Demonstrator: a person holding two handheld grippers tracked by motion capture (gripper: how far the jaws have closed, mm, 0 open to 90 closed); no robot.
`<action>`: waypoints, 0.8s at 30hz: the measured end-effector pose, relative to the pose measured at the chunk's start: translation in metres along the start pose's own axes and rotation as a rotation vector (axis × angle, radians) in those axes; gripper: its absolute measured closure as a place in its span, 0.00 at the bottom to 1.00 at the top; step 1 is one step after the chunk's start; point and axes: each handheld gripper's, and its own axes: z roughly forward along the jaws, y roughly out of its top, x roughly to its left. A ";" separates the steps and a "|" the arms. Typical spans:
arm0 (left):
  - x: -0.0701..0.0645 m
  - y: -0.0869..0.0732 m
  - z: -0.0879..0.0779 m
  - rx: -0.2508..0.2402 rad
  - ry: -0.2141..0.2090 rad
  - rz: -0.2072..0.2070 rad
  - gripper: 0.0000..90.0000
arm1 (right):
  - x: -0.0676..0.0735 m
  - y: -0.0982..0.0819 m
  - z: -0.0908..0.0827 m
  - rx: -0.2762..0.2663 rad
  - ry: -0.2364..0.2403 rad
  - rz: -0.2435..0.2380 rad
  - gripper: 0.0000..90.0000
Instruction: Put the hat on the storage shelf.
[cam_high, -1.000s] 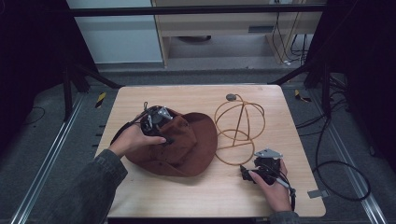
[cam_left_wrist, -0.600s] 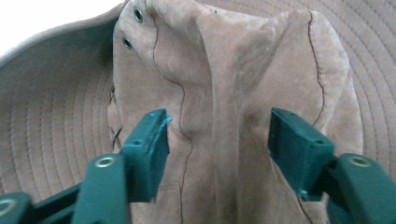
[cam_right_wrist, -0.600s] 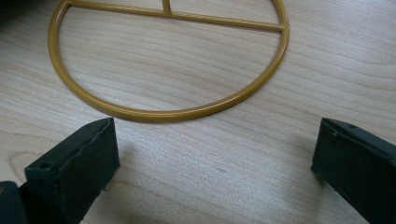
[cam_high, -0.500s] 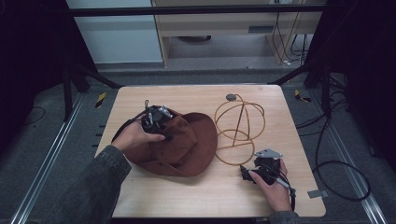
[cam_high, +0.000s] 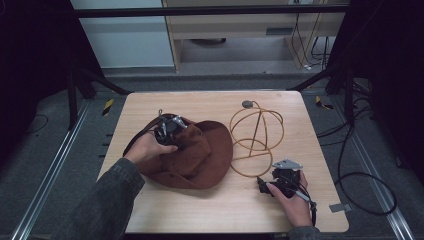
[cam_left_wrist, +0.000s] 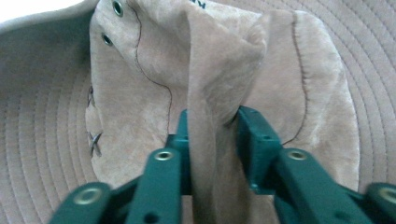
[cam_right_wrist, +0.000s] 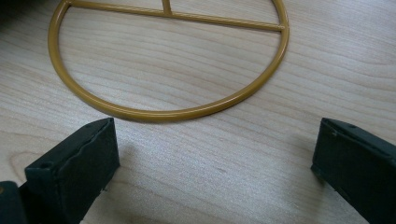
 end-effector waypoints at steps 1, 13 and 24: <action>0.000 0.000 0.000 0.005 -0.001 -0.005 0.85 | 0.000 0.000 0.000 0.000 0.000 0.000 0.01; -0.001 -0.002 -0.018 -0.030 -0.001 -0.001 0.99 | -0.001 0.000 -0.001 -0.001 0.006 0.002 0.01; -0.006 0.003 -0.054 -0.080 0.046 0.030 0.99 | -0.017 -0.008 -0.008 -0.002 0.039 -0.042 0.01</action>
